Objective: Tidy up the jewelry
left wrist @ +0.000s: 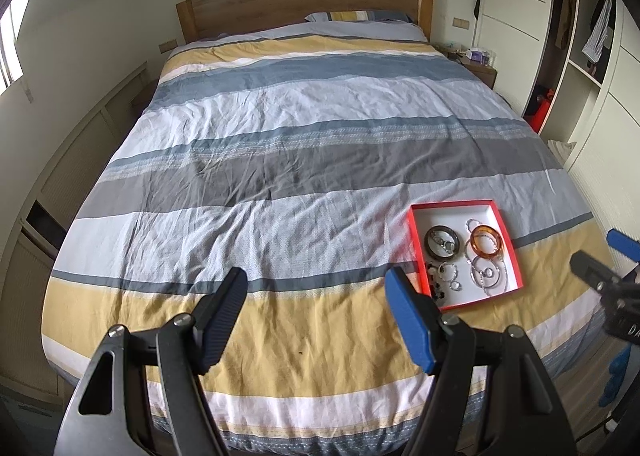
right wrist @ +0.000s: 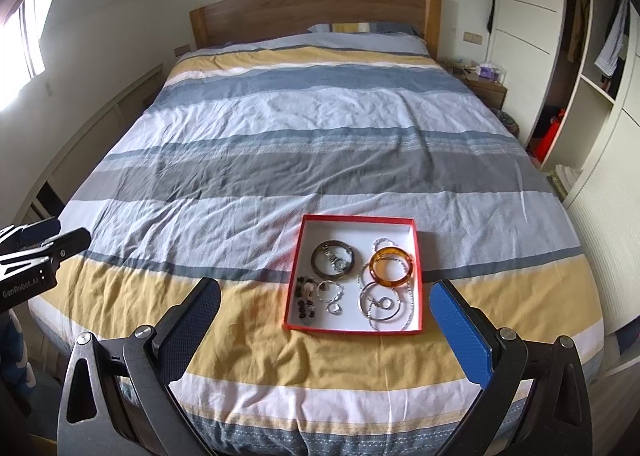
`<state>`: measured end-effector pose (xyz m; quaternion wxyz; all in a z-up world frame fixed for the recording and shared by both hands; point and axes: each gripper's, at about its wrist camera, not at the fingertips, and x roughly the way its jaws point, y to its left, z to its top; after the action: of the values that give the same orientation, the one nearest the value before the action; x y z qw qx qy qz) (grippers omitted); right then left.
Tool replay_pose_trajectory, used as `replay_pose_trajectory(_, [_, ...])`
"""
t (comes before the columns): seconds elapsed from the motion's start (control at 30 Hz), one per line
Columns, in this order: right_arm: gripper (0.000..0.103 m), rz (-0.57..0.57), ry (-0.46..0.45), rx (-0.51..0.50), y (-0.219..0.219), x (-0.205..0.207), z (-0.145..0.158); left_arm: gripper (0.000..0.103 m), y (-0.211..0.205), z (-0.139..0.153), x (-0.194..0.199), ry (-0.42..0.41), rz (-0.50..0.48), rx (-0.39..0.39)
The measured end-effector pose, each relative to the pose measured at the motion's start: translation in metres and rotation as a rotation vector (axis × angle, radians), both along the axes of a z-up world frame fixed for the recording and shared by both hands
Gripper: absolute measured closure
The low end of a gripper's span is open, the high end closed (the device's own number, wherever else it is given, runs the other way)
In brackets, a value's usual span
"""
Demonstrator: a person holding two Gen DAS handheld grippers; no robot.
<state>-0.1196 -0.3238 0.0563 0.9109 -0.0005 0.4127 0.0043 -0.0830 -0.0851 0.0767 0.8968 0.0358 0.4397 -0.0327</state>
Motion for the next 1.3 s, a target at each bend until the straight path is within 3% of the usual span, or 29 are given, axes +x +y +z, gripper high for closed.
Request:
replay_pose_trajectory(0.57, [0.000,-0.028,-0.029,-0.020,-0.006,-0.005,0.009,0.033,0.003,-0.002,0.004,0.026,-0.031,0.030])
replay_pose_trajectory(1.3, [0.000,-0.053,0.001,-0.015,-0.013,-0.002,0.001,0.033,0.007,-0.009,0.006,0.052,-0.036,0.032])
